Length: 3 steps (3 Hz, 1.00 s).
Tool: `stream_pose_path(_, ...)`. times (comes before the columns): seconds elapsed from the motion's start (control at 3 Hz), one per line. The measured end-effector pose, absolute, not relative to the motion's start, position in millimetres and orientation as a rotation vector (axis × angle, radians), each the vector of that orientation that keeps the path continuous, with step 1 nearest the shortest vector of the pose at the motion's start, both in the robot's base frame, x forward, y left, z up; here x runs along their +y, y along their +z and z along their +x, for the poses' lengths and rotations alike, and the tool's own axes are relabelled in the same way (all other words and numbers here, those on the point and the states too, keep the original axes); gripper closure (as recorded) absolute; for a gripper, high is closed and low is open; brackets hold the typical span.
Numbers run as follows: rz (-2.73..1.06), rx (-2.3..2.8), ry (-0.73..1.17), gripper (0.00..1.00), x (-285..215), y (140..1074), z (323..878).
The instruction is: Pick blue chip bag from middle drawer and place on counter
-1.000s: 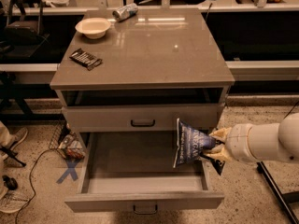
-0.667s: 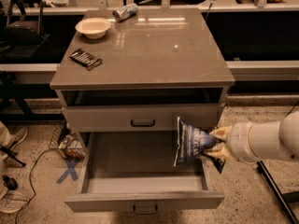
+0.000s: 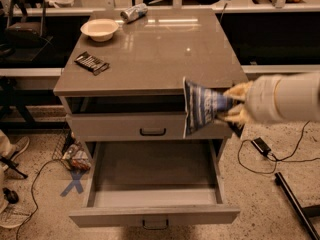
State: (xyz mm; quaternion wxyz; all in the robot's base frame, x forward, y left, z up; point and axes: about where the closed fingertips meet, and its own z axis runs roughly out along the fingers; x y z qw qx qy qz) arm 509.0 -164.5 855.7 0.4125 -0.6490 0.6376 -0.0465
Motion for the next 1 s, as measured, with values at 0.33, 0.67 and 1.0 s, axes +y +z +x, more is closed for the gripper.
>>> stream_pose_path(0.33, -1.613, 1.579, -0.158, 1.0, -166.3, 881.4, 515.5)
stream_pose_path(0.67, -1.613, 1.579, -0.158, 1.0, -166.2, 881.5, 515.5)
stream_pose_path(1.0, -1.596, 1.571, -0.167, 1.0, -166.8, 886.7, 528.1)
